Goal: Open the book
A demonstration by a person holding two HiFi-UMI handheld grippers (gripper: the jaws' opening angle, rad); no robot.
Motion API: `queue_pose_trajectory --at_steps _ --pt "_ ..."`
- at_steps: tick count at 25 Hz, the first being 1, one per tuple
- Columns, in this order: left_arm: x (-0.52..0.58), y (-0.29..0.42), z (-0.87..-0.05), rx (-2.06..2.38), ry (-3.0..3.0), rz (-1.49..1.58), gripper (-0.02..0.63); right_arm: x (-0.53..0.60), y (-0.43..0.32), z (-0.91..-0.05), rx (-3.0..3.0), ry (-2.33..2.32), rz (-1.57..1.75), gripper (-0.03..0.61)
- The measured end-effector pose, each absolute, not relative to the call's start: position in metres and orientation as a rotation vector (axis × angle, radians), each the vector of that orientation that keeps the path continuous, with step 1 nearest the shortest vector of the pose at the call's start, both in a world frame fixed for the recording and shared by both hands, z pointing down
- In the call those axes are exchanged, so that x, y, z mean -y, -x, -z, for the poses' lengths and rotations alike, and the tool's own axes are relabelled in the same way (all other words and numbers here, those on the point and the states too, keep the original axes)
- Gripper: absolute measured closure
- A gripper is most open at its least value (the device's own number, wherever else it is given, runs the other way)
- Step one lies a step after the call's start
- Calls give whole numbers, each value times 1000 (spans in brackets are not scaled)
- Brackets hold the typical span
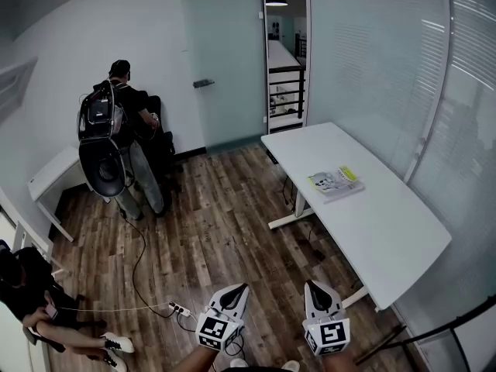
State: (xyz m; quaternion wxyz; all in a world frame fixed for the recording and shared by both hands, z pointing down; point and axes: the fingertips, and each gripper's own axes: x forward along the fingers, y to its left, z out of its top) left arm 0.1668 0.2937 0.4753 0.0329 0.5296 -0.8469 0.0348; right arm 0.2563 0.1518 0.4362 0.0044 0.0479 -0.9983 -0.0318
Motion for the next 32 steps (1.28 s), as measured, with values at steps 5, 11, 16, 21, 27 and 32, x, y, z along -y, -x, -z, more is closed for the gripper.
queue_pose_trajectory --at_steps 5,11,16,21,27,32 --pt "-303 -158 -469 2602 -1659 -106 598 -163 -253 -431 3138 -180 84 574" --pt "-322 -152 -472 2581 -1715 -167 598 -182 -250 -447 3110 -202 45 574" --pt "-342 -135 -468 2583 -1743 -206 598 -198 -248 -450 3102 -246 51 574" --pt "-345 -135 -478 2552 -1762 -191 599 -204 -245 -453 3090 -276 34 574" --pt "-343 -121 -489 2540 -1740 -202 598 -197 -235 -459 3072 -266 57 574" --pt "-316 -101 -493 2529 -1729 -206 598 -167 -207 -470 3059 -242 48 574"
